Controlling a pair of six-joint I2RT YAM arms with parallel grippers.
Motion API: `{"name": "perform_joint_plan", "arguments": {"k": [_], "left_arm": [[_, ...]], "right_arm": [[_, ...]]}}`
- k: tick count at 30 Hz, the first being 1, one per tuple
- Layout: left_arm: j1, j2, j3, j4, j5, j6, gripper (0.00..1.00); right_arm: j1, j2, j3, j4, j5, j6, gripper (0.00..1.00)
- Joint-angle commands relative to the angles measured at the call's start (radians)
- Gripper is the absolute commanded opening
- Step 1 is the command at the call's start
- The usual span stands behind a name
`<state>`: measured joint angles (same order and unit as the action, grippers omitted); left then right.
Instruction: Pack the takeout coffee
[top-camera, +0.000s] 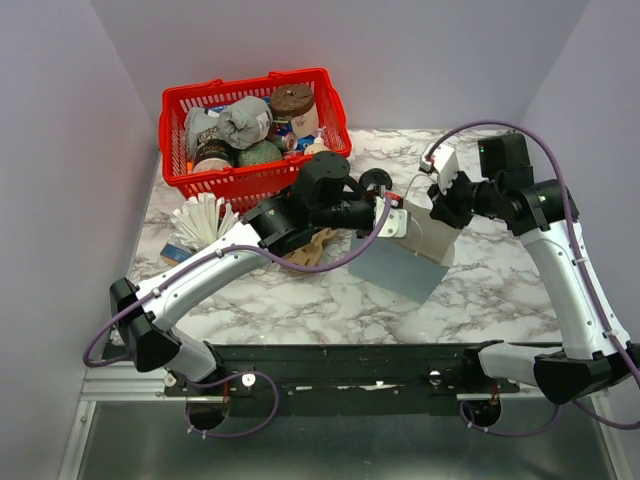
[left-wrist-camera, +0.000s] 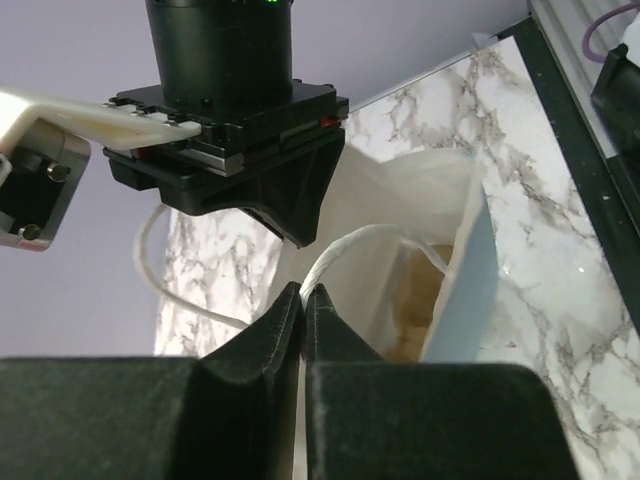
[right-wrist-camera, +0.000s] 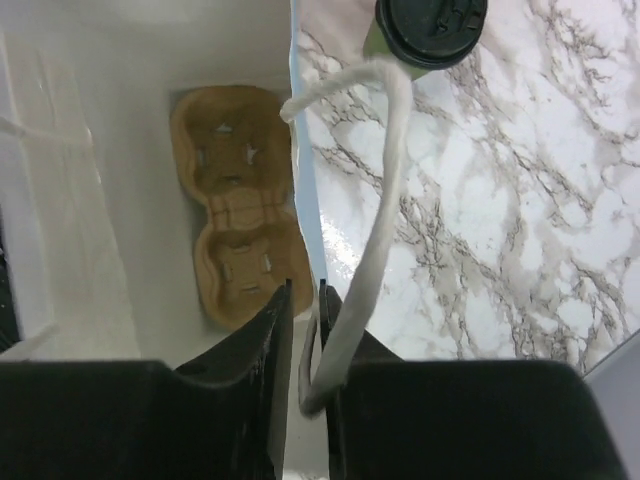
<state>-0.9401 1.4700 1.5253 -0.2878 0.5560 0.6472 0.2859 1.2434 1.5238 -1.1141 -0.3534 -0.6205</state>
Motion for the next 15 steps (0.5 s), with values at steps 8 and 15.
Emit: {"name": "perform_joint_plan", "arguments": {"k": [8,15], "left_arm": [[-0.026,0.027,0.211,-0.030,-0.091,0.060,0.00],[-0.026,0.072,0.338,-0.031,-0.151,0.103,0.00]], "right_arm": [[-0.005,0.022,0.274,0.040,0.028,0.139,0.18],[-0.005,0.021,0.499,0.187,0.184,0.209,0.26]]}}
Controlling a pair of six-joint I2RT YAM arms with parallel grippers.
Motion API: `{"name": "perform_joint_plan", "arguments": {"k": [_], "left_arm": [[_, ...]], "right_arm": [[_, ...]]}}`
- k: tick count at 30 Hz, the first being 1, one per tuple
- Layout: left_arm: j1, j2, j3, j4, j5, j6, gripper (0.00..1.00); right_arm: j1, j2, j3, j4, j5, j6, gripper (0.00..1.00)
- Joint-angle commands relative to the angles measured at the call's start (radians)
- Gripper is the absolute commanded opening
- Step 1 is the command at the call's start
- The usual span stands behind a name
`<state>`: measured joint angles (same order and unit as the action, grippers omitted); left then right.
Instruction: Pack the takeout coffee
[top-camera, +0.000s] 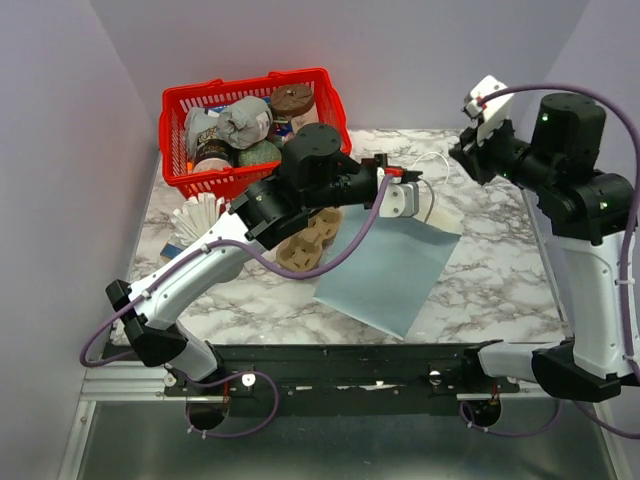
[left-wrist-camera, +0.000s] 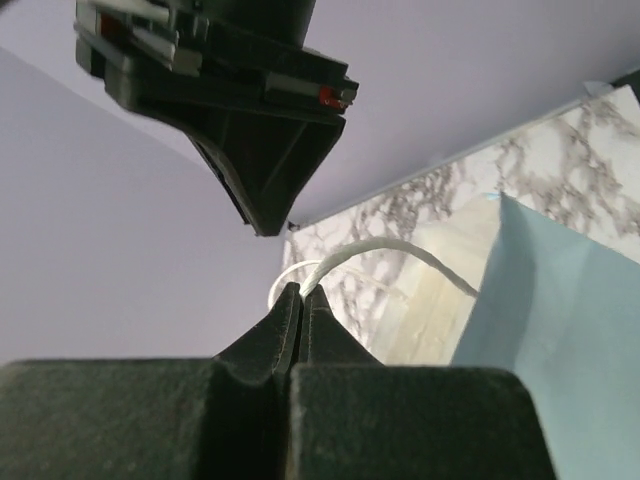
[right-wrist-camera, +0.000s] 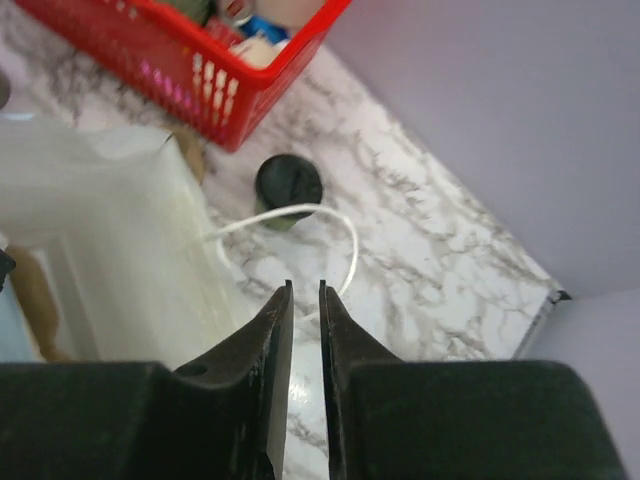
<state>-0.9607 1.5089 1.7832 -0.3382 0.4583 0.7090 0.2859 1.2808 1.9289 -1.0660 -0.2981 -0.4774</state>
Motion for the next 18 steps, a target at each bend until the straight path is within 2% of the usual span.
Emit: {"name": "perform_joint_plan", "arguments": {"k": [1,4,5,7,10,18], "left_arm": [[-0.006,0.040,0.117,0.019,-0.059,0.041,0.00],[-0.007,0.076,0.201,0.018,-0.079,0.033,0.00],[-0.009,0.091,0.220,0.019,-0.087,0.033,0.00],[-0.010,0.106,0.272,0.022,-0.098,0.038,0.00],[-0.013,0.143,0.335,0.044,-0.122,0.058,0.00],[-0.016,0.208,0.435,0.057,-0.136,0.083,0.00]], "right_arm": [[-0.005,-0.032,0.100,0.176,0.158,0.077,0.33],[-0.005,-0.090,0.061,0.351,0.282,0.071,0.48],[-0.007,-0.100,0.033,0.391,0.369,0.065,0.50],[-0.005,-0.119,0.010,0.489,0.447,0.040,0.56],[-0.010,-0.138,-0.033,0.557,0.511,0.001,0.58],[-0.016,-0.161,-0.084,0.578,0.550,0.011,0.59]]}}
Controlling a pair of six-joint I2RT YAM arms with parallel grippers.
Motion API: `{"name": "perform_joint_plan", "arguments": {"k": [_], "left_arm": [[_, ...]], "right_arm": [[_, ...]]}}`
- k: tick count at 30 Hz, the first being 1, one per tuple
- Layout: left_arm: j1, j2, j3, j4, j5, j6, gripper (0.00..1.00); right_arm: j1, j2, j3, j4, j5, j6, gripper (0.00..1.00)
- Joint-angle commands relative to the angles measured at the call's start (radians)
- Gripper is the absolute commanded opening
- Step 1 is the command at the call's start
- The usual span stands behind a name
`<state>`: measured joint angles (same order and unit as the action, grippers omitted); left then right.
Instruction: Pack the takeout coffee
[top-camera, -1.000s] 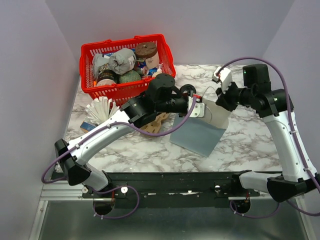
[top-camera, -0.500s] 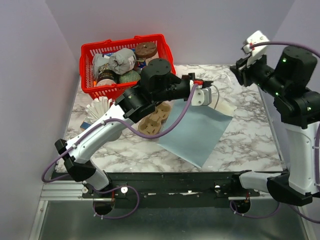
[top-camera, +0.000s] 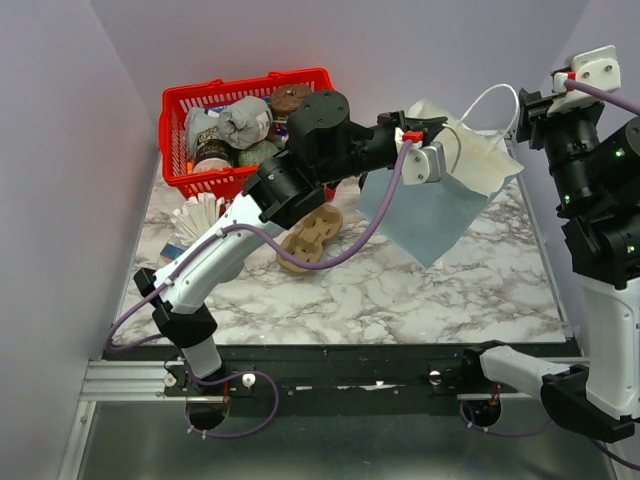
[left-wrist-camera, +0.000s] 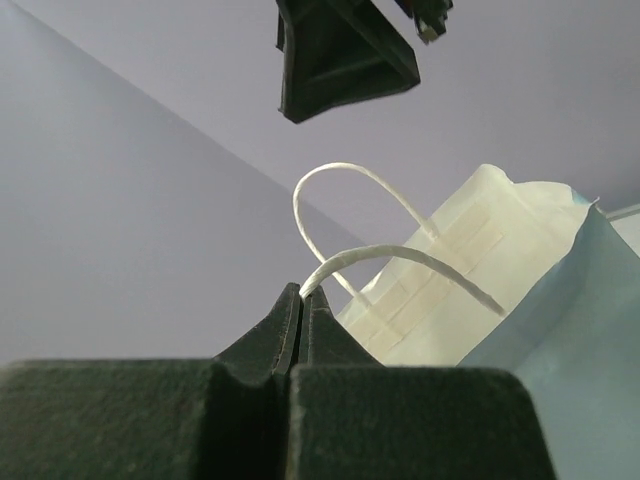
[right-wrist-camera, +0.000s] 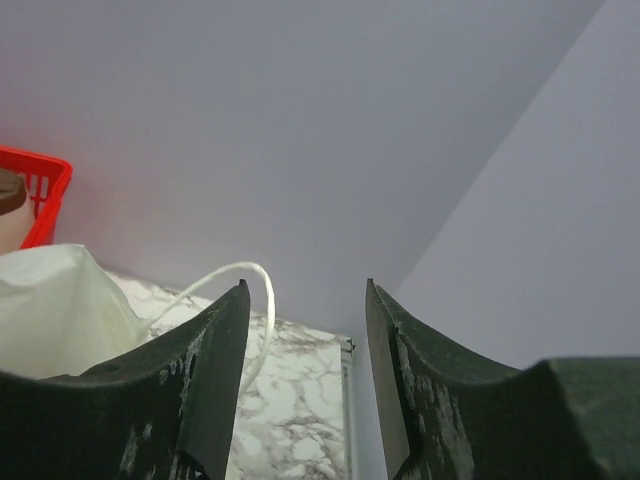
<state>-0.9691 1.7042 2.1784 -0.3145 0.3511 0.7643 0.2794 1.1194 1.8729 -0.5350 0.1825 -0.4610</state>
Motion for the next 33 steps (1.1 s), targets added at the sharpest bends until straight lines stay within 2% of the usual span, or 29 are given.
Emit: {"name": "perform_joint_plan", "arguments": {"k": [1,2,3,5,6,7,12,13,14,16,21,26,29,32,33], "left_arm": [[-0.010,0.009,0.028,0.034,-0.032,0.030,0.00],[-0.010,0.000,0.014,0.034,-0.038,0.027,0.02],[-0.008,-0.009,-0.008,0.037,-0.041,0.021,0.10],[-0.008,-0.058,-0.107,0.058,-0.050,0.009,0.42],[-0.010,-0.081,-0.155,0.072,-0.058,-0.005,0.66],[-0.016,-0.106,-0.260,0.083,-0.069,-0.002,0.98],[-0.020,-0.329,-0.582,-0.063,-0.089,0.081,0.99],[-0.017,-0.372,-0.706,-0.083,-0.077,0.119,0.99],[-0.016,-0.461,-0.767,-0.096,-0.063,0.139,0.99],[-0.017,-0.532,-0.886,-0.072,-0.032,0.126,0.99],[-0.016,-0.538,-0.844,-0.109,-0.046,0.089,0.99],[-0.017,-0.520,-0.841,-0.046,-0.025,0.081,0.99],[-0.017,-0.491,-0.822,-0.037,0.014,0.079,0.99],[-0.017,-0.466,-0.798,-0.043,0.035,0.079,0.99],[-0.016,-0.463,-0.796,-0.038,0.051,0.079,0.99]], "right_arm": [[-0.009,0.000,-0.032,0.047,0.071,-0.007,0.59],[-0.011,0.000,-0.035,0.047,0.071,-0.008,0.59],[-0.011,-0.004,-0.040,0.049,0.069,-0.010,0.59],[-0.013,-0.007,-0.055,0.049,0.068,-0.011,0.59],[-0.014,-0.012,-0.064,0.052,0.068,-0.013,0.59],[-0.014,-0.013,-0.070,0.052,0.064,-0.019,0.59],[-0.016,-0.032,-0.125,0.038,0.051,-0.016,0.60],[-0.016,-0.041,-0.136,0.033,0.046,-0.010,0.60],[-0.016,-0.044,-0.147,0.029,0.035,-0.008,0.60],[-0.016,-0.046,-0.173,0.029,0.029,-0.002,0.60],[-0.017,-0.003,-0.170,0.001,-0.014,0.036,0.60],[-0.017,0.017,-0.166,-0.052,-0.067,0.050,0.62],[-0.017,0.033,-0.159,-0.161,-0.175,0.053,0.63],[-0.026,0.088,-0.071,-0.350,-0.294,0.120,0.63],[-0.038,0.105,-0.019,-0.467,-0.377,0.136,0.63]]}}
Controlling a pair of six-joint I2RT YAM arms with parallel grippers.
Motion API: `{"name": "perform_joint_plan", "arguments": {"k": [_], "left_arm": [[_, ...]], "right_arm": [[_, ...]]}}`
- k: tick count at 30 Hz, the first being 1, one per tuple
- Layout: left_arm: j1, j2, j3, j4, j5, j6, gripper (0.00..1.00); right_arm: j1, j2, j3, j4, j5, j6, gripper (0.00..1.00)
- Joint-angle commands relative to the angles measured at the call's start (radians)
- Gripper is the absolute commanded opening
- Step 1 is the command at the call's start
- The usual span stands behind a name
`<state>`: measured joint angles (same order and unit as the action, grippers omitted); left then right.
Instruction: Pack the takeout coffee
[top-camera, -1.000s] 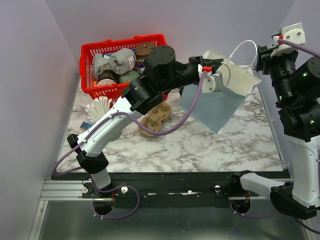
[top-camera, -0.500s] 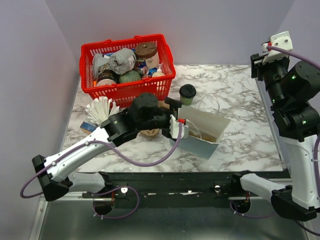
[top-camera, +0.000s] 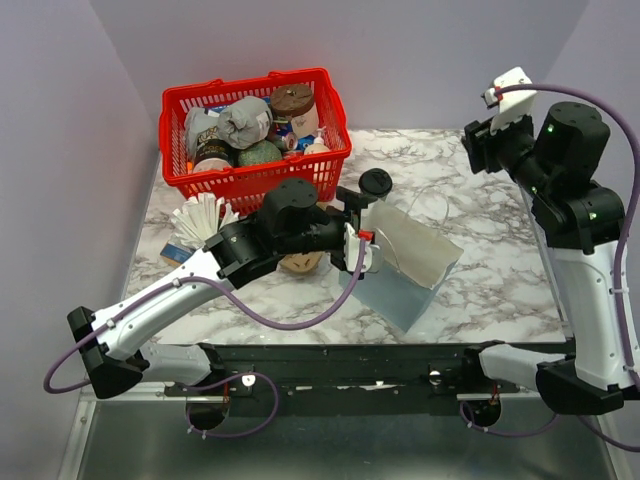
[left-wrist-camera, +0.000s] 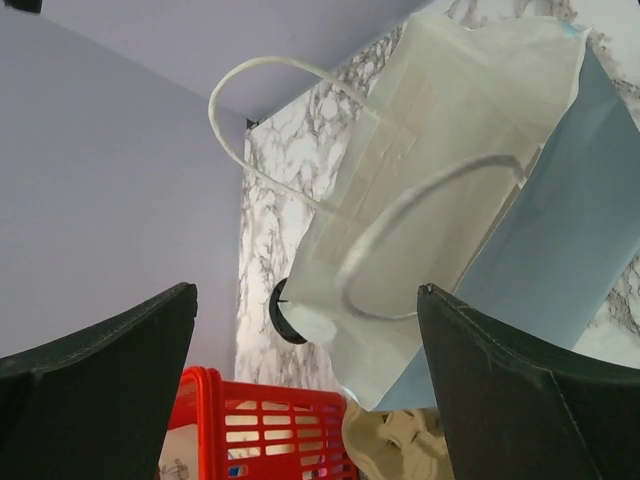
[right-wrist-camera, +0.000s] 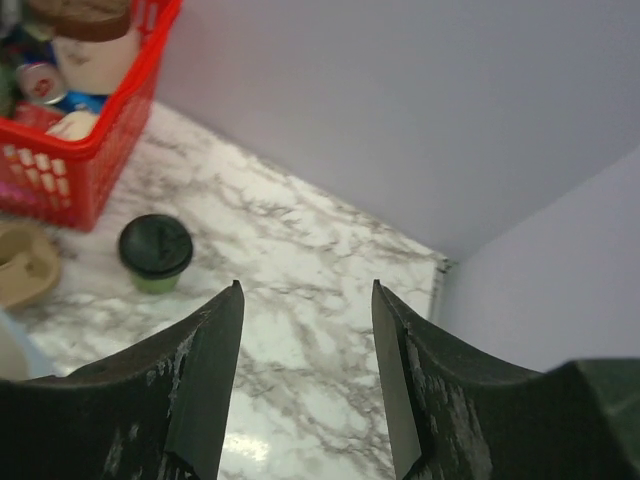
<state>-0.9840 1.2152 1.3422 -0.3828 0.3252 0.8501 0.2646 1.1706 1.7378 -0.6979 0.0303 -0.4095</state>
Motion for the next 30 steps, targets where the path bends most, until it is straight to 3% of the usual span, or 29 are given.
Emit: {"name": "perform_joint_plan", "arguments": {"k": [1,3,10,15,18,20,21,22,25,30], "left_arm": [[-0.002,0.027,0.040,0.036,0.084,-0.005,0.98],[-0.002,0.036,0.046,0.042,0.098,-0.006,0.97],[-0.001,0.050,0.078,0.013,0.110,0.010,0.75],[-0.001,0.061,0.097,-0.016,0.112,0.024,0.64],[-0.002,0.076,0.110,-0.036,0.121,0.032,0.54],[-0.002,0.095,0.139,-0.069,0.132,0.040,0.42],[-0.002,0.102,0.153,-0.085,0.143,0.040,0.33],[-0.002,0.112,0.170,-0.097,0.143,0.037,0.15],[-0.001,0.135,0.232,-0.116,0.124,0.014,0.00],[-0.002,0.121,0.287,-0.036,0.055,0.026,0.00]], "right_arm": [[-0.027,0.067,0.138,-0.354,-0.262,0.098,0.63],[-0.028,0.077,0.147,-0.440,-0.338,0.138,0.63],[-0.028,0.046,0.060,-0.509,-0.466,0.170,0.64],[-0.027,0.070,-0.024,-0.534,-0.561,0.160,0.59],[-0.027,0.098,-0.024,-0.525,-0.567,0.152,0.47],[-0.027,0.118,0.002,-0.525,-0.579,0.143,0.28],[-0.028,0.123,0.029,-0.526,-0.593,0.140,0.20],[-0.027,0.127,0.046,-0.526,-0.598,0.135,0.03],[-0.027,0.126,0.121,-0.506,-0.580,0.135,0.00],[-0.027,0.127,0.276,-0.473,-0.517,0.123,0.01]]}}
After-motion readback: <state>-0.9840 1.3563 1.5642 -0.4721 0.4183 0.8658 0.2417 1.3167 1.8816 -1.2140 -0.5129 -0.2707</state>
